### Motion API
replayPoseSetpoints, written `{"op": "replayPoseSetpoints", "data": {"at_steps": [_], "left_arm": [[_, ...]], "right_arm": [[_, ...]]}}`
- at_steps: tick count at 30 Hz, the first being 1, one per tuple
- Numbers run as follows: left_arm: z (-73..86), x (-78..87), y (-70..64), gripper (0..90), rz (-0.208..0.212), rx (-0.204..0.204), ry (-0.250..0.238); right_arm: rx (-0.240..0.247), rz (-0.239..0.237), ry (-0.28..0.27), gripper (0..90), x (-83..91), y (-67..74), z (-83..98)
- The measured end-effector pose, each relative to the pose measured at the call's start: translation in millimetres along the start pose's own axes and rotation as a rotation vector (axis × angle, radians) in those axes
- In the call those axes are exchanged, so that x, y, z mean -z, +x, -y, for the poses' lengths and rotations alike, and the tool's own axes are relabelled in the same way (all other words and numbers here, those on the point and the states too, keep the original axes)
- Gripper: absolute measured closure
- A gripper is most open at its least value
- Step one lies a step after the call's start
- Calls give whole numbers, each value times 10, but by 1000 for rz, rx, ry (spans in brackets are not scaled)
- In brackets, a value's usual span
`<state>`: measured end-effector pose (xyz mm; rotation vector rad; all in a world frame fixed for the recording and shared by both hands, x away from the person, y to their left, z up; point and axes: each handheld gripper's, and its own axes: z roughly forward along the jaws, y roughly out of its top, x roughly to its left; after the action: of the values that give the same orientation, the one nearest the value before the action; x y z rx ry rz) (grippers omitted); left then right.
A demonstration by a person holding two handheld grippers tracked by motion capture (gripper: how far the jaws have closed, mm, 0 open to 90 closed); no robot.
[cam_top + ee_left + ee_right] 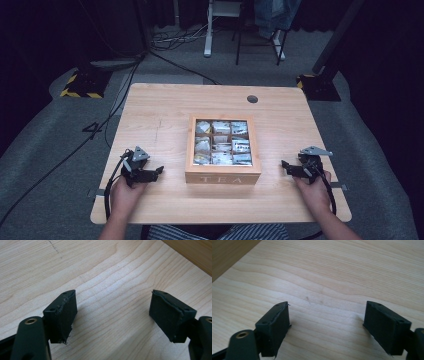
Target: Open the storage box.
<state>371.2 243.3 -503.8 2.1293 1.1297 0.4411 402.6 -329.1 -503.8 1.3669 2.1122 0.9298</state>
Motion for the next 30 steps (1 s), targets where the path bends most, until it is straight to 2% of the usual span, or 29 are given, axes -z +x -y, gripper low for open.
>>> {"op": "replayPoseSetpoints", "data": {"at_steps": [3,9,18,20,30], "left_arm": [[0,2,-1,230,2,1,1],[34,37,14,228,22,-15,3],[40,42,15,243,11,-11,-1],[40,42,15,256,7,2,-3],[40,41,14,248,8,-10,-2]], "right_arm": [[22,-23,-5,226,3,14,3],[23,-29,-5,228,10,14,9],[23,-21,-9,256,31,25,24],[27,-35,-9,271,35,10,28],[44,-46,-13,283,44,5,35]]}}
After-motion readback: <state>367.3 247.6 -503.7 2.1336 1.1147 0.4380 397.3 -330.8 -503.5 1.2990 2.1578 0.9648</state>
